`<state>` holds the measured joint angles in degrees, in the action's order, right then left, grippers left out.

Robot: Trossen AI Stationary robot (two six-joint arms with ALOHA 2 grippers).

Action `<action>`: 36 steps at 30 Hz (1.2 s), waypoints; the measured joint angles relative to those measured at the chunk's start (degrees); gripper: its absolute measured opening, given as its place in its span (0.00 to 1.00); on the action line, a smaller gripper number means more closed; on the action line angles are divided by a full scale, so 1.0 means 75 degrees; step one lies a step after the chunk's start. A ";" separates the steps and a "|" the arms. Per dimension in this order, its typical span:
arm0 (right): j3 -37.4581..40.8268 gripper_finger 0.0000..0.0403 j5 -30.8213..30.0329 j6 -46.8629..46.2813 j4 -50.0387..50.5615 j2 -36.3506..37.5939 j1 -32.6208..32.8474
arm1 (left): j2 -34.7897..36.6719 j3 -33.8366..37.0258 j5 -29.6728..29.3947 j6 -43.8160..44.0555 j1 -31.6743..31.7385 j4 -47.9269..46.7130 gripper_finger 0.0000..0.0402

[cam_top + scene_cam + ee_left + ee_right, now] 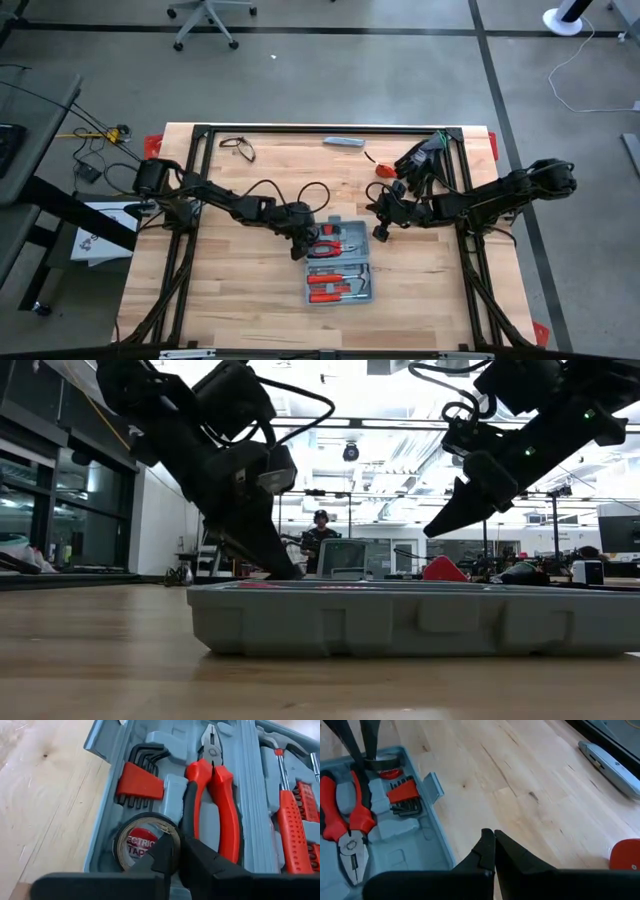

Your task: Prefit tool cases

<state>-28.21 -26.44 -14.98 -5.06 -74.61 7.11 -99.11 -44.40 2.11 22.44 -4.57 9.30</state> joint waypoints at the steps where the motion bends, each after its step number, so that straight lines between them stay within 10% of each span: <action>1: 0.0000 0.00 0.0000 0.0000 0.0000 0.0000 0.0000 | 0.0000 0.0000 0.0001 0.0001 0.0001 -0.0006 0.10; 36: 0.0000 0.00 0.0003 0.0035 -0.0081 0.0000 0.0000 | 0.0009 0.0000 0.0445 0.0140 0.0007 0.0067 0.12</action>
<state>-28.21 -26.41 -14.72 -5.67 -74.61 7.11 -99.04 -44.40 5.44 23.49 -4.51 9.80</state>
